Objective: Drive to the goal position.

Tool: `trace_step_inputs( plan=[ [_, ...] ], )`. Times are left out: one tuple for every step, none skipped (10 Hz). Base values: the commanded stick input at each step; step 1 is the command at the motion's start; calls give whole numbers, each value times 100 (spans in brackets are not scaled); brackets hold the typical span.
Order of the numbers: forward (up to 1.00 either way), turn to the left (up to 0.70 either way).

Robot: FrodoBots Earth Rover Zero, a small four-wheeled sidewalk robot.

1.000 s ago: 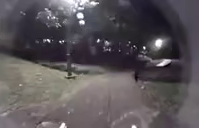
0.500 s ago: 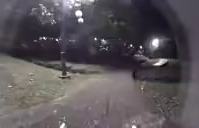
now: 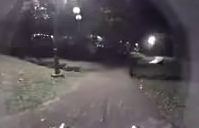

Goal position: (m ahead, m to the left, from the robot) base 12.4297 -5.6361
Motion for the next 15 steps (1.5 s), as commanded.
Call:
trace_step_inputs(
  plan=[
    [45, -27],
    [45, -27],
    [45, -27],
    [45, -27],
    [45, -13],
    [45, -1],
    [45, 0],
    [45, 0],
    [45, 0],
    [45, 0],
    [45, 0],
    [45, 0],
    [45, 0],
    [45, 0],
    [45, 0]
  ],
)
